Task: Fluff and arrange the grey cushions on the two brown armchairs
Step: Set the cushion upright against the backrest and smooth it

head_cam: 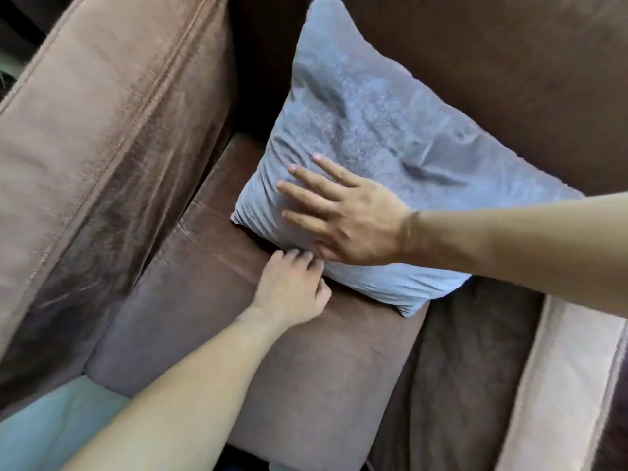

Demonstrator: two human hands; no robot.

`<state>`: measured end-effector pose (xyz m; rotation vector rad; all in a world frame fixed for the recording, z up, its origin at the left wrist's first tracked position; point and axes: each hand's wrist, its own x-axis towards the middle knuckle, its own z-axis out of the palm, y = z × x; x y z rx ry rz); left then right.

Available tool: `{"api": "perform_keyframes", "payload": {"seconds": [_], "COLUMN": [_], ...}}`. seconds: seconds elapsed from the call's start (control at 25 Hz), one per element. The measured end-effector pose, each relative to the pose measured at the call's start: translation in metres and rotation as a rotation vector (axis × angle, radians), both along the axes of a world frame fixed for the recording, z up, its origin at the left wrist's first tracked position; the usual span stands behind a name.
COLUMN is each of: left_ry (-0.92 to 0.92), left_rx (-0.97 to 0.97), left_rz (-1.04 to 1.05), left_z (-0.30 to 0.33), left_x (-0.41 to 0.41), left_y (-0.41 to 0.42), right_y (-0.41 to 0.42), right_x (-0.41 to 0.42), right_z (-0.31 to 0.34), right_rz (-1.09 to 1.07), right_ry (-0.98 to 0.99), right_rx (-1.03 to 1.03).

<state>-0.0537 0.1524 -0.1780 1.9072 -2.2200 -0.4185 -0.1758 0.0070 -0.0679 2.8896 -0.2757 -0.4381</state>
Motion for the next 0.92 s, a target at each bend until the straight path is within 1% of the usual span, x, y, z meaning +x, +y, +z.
{"api": "perform_keyframes", "payload": {"seconds": [0.04, 0.2, 0.24, 0.32, 0.36, 0.4, 0.48, 0.56, 0.6, 0.68, 0.8, 0.88, 0.92], "left_ry": [-0.021, -0.162, -0.189, -0.219, -0.223, -0.205, -0.079, 0.014, 0.028, 0.015, -0.113, -0.162, -0.157], "left_rx": [0.083, 0.398, 0.461, 0.549, 0.569, 0.595, 0.64, 0.681, 0.717, 0.839, 0.98, 0.96, 0.92], "left_rz": [-0.032, 0.107, 0.118, 0.137, 0.093, 0.004, -0.231, -0.408, -0.418, -0.315, -0.144, -0.113, -0.156], "left_z": [0.0, 0.002, 0.005, 0.018, 0.025, 0.031, 0.038, 0.034, 0.03, 0.017, 0.008, 0.014, 0.019], "left_x": [-0.017, -0.052, -0.054, -0.059, -0.068, -0.079, -0.109, -0.141, -0.155, -0.17, -0.165, -0.159, -0.162], "left_y": [-0.004, -0.018, -0.013, 0.0, 0.008, 0.014, 0.018, 0.012, 0.007, 0.002, 0.016, 0.031, 0.039], "right_y": [-0.011, -0.057, -0.051, -0.011, 0.019, 0.048, 0.087, 0.085, 0.073, 0.046, 0.021, 0.024, 0.03], "right_x": [-0.023, -0.122, -0.14, -0.162, -0.17, -0.176, -0.19, -0.206, -0.219, -0.25, -0.297, -0.306, -0.308], "right_z": [0.002, 0.029, 0.036, 0.036, 0.027, 0.011, -0.021, -0.03, -0.026, -0.006, 0.032, 0.046, 0.048], "right_rz": [-0.016, -0.125, -0.174, -0.253, -0.243, -0.216, -0.163, -0.208, -0.241, -0.317, -0.472, -0.673, -0.756], "right_ry": [-0.013, -0.064, -0.087, -0.136, -0.119, -0.083, 0.014, 0.073, 0.055, 0.019, -0.002, -0.072, -0.123], "right_rx": [-0.011, -0.106, -0.126, -0.156, -0.132, -0.083, -0.01, 0.004, -0.005, -0.028, -0.053, -0.09, -0.1]}}
